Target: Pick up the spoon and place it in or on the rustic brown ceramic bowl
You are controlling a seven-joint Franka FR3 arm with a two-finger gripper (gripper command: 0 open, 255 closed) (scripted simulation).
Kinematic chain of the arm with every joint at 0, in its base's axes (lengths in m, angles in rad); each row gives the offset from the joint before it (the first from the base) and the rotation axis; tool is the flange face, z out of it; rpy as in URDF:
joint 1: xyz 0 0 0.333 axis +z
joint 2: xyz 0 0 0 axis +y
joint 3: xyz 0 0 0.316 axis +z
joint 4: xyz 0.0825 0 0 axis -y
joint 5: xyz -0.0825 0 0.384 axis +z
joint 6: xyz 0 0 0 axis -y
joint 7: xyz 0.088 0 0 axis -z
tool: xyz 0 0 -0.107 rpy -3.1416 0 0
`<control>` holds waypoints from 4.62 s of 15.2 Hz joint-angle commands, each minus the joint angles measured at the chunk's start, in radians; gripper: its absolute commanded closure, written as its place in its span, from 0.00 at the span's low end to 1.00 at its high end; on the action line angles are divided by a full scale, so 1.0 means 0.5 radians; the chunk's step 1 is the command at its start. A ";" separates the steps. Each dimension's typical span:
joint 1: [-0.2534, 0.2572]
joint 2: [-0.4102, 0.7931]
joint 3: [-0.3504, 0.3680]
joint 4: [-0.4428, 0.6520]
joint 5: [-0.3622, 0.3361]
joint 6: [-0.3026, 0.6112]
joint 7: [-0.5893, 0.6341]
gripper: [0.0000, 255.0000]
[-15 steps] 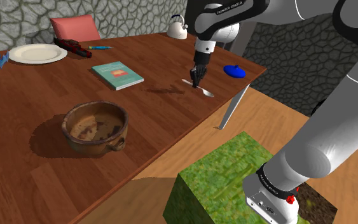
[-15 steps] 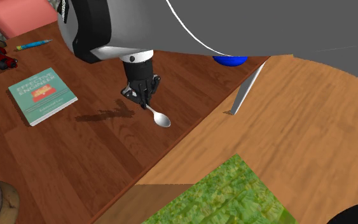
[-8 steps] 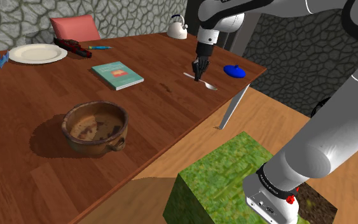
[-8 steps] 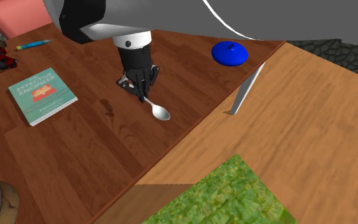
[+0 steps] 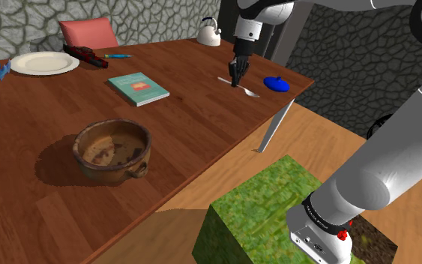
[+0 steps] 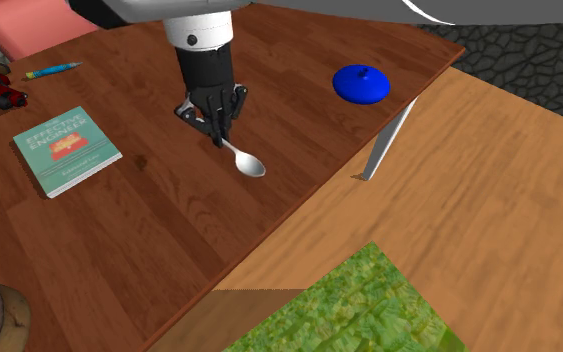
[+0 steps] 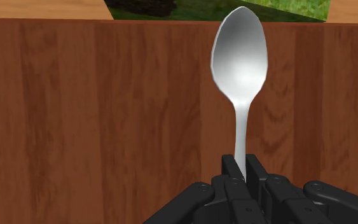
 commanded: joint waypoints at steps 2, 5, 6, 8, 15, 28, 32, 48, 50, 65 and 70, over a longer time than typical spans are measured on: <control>-0.002 -0.019 -0.002 0.065 -0.004 -0.085 0.007 1.00; -0.002 -0.031 -0.002 0.127 -0.006 -0.158 0.014 1.00; 0.022 -0.044 0.021 0.111 0.002 -0.151 0.059 1.00; 0.069 -0.064 0.069 0.088 0.018 -0.137 0.149 1.00; 0.234 -0.075 0.239 0.077 0.077 -0.095 0.467 1.00; 0.545 0.156 0.536 0.357 0.115 -0.050 1.067 1.00; 0.651 0.293 0.613 0.528 0.091 -0.055 1.255 1.00; 0.976 0.801 0.742 1.087 -0.052 -0.045 1.704 1.00; 0.974 0.805 0.741 1.038 -0.052 0.006 1.697 1.00; 0.972 0.841 0.735 0.866 -0.055 0.211 1.670 1.00; 0.972 0.840 0.735 0.866 -0.055 0.211 1.670 0.00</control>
